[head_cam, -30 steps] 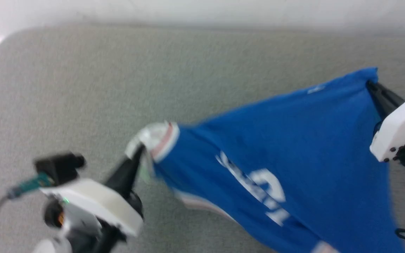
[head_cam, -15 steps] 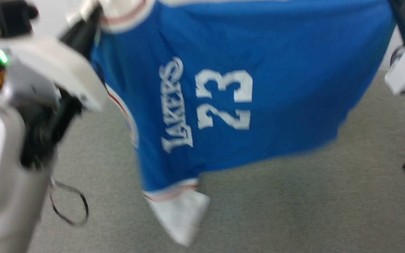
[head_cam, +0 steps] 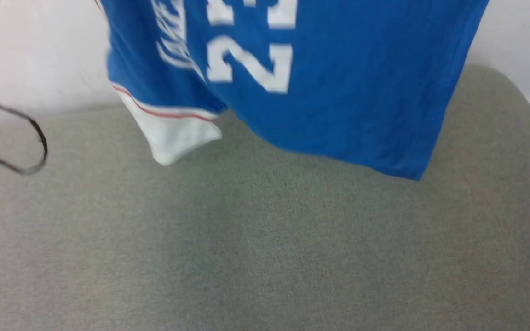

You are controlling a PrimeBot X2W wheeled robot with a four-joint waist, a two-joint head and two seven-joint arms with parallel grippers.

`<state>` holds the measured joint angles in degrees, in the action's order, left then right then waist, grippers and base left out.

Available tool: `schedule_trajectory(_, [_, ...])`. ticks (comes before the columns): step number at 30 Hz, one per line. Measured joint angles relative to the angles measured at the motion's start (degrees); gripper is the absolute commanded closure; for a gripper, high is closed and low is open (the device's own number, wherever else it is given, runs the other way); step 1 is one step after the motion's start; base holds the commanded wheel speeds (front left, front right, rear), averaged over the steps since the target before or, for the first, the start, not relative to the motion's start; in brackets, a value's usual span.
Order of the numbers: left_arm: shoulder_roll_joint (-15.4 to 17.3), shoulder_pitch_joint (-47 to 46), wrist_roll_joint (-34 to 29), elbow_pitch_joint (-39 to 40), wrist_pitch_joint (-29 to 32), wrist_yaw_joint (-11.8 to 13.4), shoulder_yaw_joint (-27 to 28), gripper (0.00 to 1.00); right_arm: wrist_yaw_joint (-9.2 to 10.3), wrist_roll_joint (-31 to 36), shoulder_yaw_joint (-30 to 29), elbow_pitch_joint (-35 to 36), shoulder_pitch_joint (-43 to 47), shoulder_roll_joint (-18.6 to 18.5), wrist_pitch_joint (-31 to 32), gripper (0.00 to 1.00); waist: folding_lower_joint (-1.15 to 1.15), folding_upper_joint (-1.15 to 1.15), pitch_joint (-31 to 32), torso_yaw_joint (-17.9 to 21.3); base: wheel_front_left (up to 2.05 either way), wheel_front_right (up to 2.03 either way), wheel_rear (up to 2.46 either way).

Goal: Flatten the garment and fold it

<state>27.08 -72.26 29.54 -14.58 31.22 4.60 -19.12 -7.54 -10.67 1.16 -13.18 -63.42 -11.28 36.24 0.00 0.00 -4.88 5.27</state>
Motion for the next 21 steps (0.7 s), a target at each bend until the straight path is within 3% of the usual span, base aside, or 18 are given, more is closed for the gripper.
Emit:
schedule_trajectory(7, [-2.0, -11.5, -3.3, -5.4, -5.1, 0.1, -0.5, 1.0, 0.0, 3.4, -2.1, -6.8, -9.4, 0.8, -2.4, 1.0, 0.01, 0.0, -7.4, 1.0, 0.0, 0.0, 0.0])
schedule_trajectory(14, [-3.4, -18.1, -6.1, -8.6, -16.4, 0.0, -0.5, 1.0, 0.0, 6.9, -3.0, -11.7, -16.7, 1.1, -7.7, 1.0, 0.03, 0.0, -15.7, 1.1, 0.0, 0.0, 0.0])
schedule_trajectory(21, [-4.6, -22.3, -6.1, -11.1, -26.5, -1.6, 0.9, 1.0, -0.01, 8.3, -2.3, -15.1, -21.3, -1.4, -12.8, 1.0, 0.01, 0.0, -23.0, 0.2, 0.0, 0.0, 0.0])
